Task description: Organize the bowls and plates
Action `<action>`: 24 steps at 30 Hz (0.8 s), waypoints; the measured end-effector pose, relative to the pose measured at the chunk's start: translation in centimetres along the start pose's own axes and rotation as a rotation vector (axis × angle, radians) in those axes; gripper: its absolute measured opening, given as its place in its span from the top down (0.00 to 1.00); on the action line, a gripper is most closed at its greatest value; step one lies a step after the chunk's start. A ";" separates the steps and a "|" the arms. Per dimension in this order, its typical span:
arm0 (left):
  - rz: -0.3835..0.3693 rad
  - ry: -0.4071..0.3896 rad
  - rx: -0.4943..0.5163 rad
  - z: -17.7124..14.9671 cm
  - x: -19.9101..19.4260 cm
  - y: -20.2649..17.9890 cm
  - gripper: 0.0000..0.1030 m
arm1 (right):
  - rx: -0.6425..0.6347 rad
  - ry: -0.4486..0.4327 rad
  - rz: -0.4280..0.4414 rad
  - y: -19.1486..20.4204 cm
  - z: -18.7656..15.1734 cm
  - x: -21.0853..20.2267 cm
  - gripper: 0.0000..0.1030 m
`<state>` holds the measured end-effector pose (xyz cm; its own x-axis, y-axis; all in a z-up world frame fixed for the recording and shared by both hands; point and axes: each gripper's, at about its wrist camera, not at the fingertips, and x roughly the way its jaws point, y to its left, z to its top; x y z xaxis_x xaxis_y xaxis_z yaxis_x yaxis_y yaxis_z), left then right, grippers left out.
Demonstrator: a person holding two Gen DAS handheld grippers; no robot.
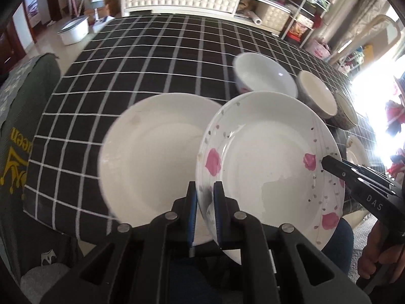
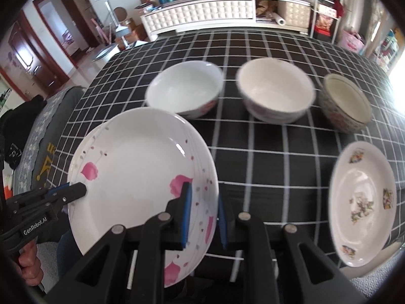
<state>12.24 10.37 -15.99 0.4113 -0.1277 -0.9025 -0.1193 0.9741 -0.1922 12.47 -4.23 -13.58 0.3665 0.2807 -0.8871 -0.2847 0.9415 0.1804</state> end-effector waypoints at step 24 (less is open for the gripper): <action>0.040 0.037 -0.159 -0.3 1.1 9.0 0.91 | -0.121 0.071 0.012 7.0 2.1 5.1 0.77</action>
<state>11.37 18.92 -18.86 0.3700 -0.0994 -0.9237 -0.2772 0.9371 -0.2119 14.24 4.23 -15.93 0.3005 0.2737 -0.9137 -0.3951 0.9076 0.1419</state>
